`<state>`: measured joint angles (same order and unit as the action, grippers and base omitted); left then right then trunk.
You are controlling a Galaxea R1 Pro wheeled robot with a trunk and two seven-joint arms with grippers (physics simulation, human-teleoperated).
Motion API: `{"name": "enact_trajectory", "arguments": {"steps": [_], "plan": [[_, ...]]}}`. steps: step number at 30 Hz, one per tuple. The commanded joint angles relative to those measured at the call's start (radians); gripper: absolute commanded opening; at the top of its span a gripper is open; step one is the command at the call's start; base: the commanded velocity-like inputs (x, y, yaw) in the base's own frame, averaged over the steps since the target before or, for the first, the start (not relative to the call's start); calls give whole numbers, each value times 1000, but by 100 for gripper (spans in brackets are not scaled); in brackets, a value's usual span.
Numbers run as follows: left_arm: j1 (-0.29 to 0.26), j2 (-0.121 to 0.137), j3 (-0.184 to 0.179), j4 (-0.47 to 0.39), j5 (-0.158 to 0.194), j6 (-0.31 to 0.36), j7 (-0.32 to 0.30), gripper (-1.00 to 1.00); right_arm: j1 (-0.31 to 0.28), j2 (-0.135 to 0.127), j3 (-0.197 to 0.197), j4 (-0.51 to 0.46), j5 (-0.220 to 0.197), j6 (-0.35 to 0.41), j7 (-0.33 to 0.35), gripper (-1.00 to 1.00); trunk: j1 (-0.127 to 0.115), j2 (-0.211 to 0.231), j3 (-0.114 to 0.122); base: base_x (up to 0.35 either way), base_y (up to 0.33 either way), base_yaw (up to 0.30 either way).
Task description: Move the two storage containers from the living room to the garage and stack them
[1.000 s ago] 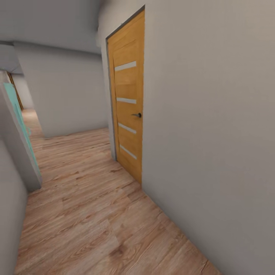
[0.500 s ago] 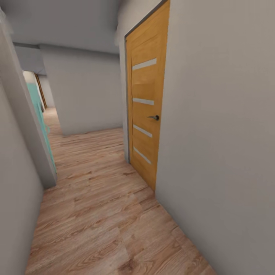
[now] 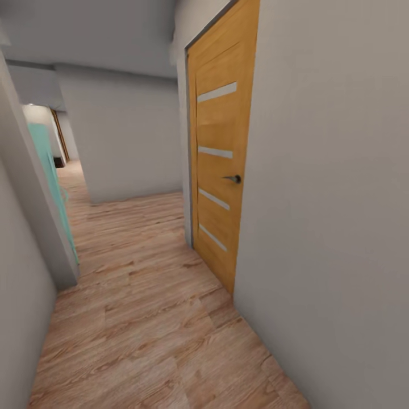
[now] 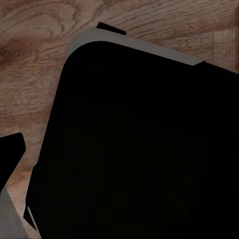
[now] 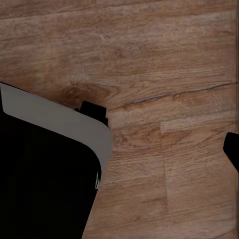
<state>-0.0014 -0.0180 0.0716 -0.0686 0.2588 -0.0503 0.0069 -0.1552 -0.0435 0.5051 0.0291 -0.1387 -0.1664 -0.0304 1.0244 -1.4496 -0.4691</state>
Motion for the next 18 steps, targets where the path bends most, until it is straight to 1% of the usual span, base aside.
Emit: {"name": "enact_trajectory", "arguments": {"steps": [1,11,14,18], "plan": [[0,0,7,0,0,-2,1,100,-1,1,9,3,-10,-6,0,100,1,0,-1,321,0,0],[0,-2,8,1,0,-3,1,100,0,2,9,4,-10,-2,0,100,1,0,-1,321,0,8],[0,-2,8,0,0,-3,1,100,0,2,10,4,-10,-2,0,100,1,0,-1,322,0,169],[0,-2,8,0,0,-3,1,100,0,2,10,3,-10,-3,0,100,1,0,-1,322,0,272]]}}
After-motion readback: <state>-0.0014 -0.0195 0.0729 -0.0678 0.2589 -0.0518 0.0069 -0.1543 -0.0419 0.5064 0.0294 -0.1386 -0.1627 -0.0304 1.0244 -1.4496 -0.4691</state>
